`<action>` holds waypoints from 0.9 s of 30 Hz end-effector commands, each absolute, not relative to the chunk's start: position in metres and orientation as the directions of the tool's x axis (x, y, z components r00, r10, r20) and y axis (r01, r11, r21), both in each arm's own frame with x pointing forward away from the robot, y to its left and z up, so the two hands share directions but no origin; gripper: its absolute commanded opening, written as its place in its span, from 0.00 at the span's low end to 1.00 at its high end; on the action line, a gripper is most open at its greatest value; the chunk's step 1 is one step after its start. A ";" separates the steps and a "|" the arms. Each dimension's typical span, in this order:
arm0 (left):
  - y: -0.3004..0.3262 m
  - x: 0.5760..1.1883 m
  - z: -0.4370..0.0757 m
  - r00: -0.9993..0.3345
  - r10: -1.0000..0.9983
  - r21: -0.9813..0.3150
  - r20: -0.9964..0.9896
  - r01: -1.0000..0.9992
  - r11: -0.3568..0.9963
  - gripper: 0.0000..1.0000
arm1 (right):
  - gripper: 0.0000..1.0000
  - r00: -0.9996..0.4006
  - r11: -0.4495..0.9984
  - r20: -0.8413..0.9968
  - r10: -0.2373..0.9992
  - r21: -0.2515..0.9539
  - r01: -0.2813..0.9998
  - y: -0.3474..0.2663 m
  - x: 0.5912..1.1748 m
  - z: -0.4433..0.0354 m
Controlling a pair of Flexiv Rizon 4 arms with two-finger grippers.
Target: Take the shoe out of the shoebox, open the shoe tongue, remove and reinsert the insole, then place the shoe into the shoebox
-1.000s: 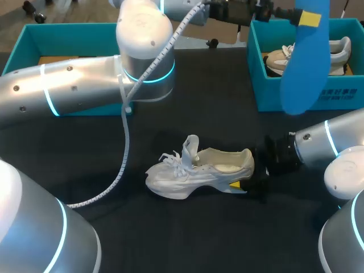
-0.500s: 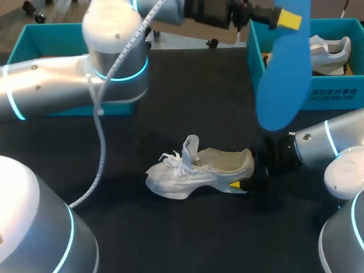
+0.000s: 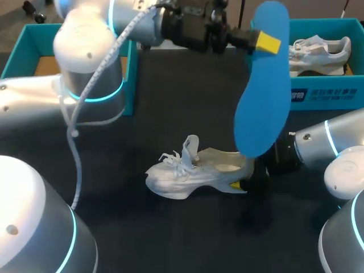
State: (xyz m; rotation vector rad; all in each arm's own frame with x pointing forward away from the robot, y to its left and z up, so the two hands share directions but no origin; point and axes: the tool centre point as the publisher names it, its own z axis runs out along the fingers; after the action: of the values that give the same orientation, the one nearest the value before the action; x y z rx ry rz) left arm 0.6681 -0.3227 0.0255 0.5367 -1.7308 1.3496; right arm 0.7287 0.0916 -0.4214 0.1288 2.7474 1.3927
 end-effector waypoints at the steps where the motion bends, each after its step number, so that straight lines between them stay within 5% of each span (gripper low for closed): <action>1: -0.303 0.650 0.019 -0.540 0.159 -0.562 0.827 -0.777 0.284 0.00 | 0.00 -0.995 0.591 -0.015 0.102 0.805 0.048 0.090 0.730 -0.424; 27: -0.254 0.593 0.029 -0.519 0.171 -0.546 0.837 -0.811 0.209 0.00 | 0.00 -0.995 0.591 -0.015 0.102 0.805 0.048 0.090 0.730 -0.424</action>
State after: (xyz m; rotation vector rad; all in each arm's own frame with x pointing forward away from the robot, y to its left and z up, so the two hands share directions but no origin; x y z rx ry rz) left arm 0.5985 -0.2608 0.0319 0.6013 -1.6503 1.4183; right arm 0.7288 0.0916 -0.4215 0.1289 2.7474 1.3927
